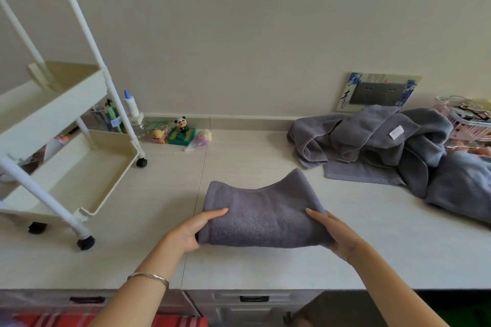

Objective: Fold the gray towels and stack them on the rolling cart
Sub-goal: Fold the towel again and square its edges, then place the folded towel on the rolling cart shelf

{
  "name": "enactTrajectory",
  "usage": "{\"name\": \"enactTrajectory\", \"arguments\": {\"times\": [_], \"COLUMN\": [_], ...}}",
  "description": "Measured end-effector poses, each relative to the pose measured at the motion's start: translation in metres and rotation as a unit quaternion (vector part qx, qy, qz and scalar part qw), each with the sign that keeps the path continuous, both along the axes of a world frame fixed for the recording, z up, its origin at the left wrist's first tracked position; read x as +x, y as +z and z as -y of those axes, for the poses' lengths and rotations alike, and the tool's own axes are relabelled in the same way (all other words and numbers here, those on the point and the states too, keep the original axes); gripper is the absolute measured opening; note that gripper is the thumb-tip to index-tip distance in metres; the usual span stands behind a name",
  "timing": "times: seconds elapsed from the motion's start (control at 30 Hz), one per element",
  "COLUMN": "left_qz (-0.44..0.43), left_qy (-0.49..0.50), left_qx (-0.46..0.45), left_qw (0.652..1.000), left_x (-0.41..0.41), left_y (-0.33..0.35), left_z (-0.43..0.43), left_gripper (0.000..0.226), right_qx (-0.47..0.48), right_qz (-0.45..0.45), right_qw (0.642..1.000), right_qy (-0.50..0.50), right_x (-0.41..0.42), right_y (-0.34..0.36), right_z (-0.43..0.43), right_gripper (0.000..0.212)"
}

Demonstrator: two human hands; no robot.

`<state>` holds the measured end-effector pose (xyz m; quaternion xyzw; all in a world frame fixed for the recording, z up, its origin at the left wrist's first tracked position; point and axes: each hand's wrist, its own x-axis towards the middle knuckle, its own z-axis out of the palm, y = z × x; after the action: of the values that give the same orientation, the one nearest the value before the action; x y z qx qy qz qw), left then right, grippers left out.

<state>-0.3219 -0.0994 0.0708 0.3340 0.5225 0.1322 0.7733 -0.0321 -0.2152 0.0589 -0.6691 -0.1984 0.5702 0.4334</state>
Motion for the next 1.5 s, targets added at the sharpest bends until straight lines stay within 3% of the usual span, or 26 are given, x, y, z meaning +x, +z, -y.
{"name": "enactTrajectory", "arguments": {"times": [0.17, 0.3, 0.4, 0.57, 0.87, 0.97, 1.33, 1.4, 1.5], "left_qz": [0.02, 0.063, 0.07, 0.048, -0.006, -0.038, -0.124, -0.141, -0.171], "left_qy": [-0.009, 0.062, 0.131, 0.218, 0.387, 0.425, 0.521, 0.527, 0.533], "left_qx": [0.096, 0.184, 0.242, 0.337, 0.47, 0.493, 0.515, 0.513, 0.477], "left_qw": [0.995, 0.979, 0.959, 0.915, 0.793, 0.759, 0.67, 0.662, 0.678], "left_x": [-0.024, -0.042, -0.061, -0.089, -0.135, -0.154, -0.229, -0.238, -0.244], "left_y": [0.086, 0.166, 0.217, 0.278, 0.372, 0.4, 0.454, 0.452, 0.442], "left_z": [-0.02, -0.017, -0.013, -0.007, -0.004, -0.014, -0.08, -0.09, -0.106], "left_gripper": [0.05, 0.019, 0.023, 0.04, 0.025, 0.041, 0.048, 0.049, 0.044], "right_qx": [0.122, 0.214, 0.265, 0.352, 0.428, 0.448, 0.456, 0.455, 0.447], "right_qz": [0.004, -0.011, -0.008, -0.011, -0.028, -0.037, -0.058, -0.056, -0.016], "right_qw": [0.992, 0.975, 0.96, 0.92, 0.841, 0.813, 0.762, 0.759, 0.763], "right_qy": [0.019, 0.06, 0.09, 0.173, 0.328, 0.369, 0.456, 0.462, 0.466], "right_x": [-0.005, -0.02, -0.033, -0.066, -0.144, -0.172, -0.295, -0.312, -0.331], "right_y": [0.068, 0.145, 0.2, 0.273, 0.372, 0.404, 0.477, 0.476, 0.461], "right_z": [-0.031, -0.068, -0.102, -0.153, -0.24, -0.272, -0.404, -0.42, -0.439], "right_gripper": [0.055, 0.043, 0.044, 0.038, 0.033, 0.034, 0.052, 0.046, 0.038]}}
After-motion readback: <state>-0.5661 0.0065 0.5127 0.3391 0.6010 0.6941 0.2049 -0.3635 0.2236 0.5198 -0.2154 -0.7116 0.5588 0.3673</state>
